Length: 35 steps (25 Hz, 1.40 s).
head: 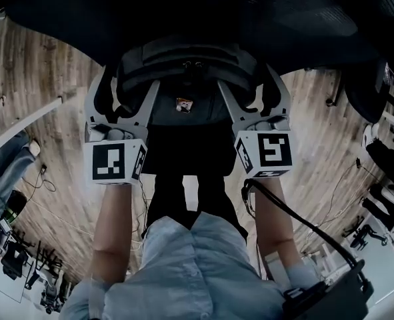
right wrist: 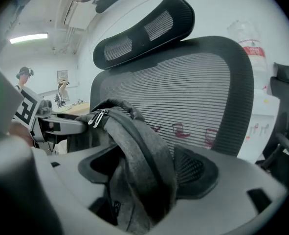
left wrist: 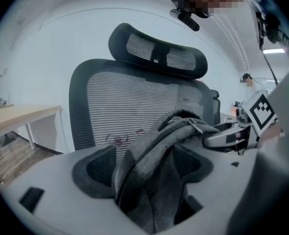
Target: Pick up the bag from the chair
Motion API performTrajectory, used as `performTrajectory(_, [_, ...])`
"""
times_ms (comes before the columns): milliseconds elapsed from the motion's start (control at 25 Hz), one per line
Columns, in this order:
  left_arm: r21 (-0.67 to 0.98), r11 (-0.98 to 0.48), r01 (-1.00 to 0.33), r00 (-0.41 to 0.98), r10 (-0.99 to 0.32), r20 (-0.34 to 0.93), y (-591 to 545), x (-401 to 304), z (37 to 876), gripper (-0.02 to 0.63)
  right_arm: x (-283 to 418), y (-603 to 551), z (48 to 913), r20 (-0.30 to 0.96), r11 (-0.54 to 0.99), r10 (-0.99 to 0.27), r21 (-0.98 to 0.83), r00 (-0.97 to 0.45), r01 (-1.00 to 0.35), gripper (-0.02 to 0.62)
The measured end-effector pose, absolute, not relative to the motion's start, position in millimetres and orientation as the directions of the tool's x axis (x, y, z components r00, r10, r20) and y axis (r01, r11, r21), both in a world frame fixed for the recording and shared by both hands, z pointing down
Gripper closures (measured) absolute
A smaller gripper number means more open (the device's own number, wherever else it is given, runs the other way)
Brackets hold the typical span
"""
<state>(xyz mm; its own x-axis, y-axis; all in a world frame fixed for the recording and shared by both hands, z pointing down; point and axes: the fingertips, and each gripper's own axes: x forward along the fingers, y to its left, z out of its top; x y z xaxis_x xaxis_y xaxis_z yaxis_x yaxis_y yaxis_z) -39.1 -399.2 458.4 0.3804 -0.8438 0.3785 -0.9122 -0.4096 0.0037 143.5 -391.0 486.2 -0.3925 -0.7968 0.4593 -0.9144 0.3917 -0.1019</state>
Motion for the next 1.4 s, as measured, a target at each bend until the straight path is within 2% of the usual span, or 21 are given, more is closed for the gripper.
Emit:
performTrajectory(280, [0.052, -0.469, -0.882, 0.452, -0.808, 0.377, -412.4, -34.3, 470.8, 0.241, 137.2, -401.3, 493.7, 0.464, 0.426, -0.776, -0.111, -0.426, -0.898, 0.256])
performTrajectory(400, [0.041, -0.472, -0.881, 0.448, -0.802, 0.394, -418.1, -35.5, 478.0, 0.263, 135.0, -404.0, 500.4, 0.477, 0.432, -0.773, -0.087, -0.418, -0.898, 0.259])
performTrajectory(520, [0.020, -0.474, -0.880, 0.440, -0.799, 0.410, -418.0, -37.4, 478.4, 0.321, 132.0, -402.9, 502.6, 0.495, 0.450, -0.755, -0.087, -0.431, -0.889, 0.323])
performTrajectory(680, [-0.001, -0.465, -0.885, 0.426, -0.811, 0.401, -405.5, -31.2, 473.0, 0.358, 137.3, -392.8, 500.6, 0.500, 0.453, -0.743, -0.114, -0.445, -0.884, 0.367])
performTrajectory(1040, [-0.023, -0.452, -0.892, 0.412, -0.832, 0.372, -354.6, -60.0, 470.3, 0.394, 109.6, -351.1, 496.8, 0.482, 0.458, -0.752, -0.108, -0.449, -0.882, 0.405])
performTrajectory(1240, [0.041, -0.443, -0.895, 0.421, -0.814, 0.401, -326.5, -53.2, 480.2, 0.397, 118.5, -322.7, 503.1, 0.504, 0.425, -0.737, -0.171, -0.450, -0.889, 0.423])
performTrajectory(1400, [0.054, -0.424, -0.904, 0.409, -0.821, 0.398, -307.8, -74.3, 475.9, 0.402, 97.7, -307.5, 494.6, 0.489, 0.435, -0.746, -0.156, -0.452, -0.887, 0.436])
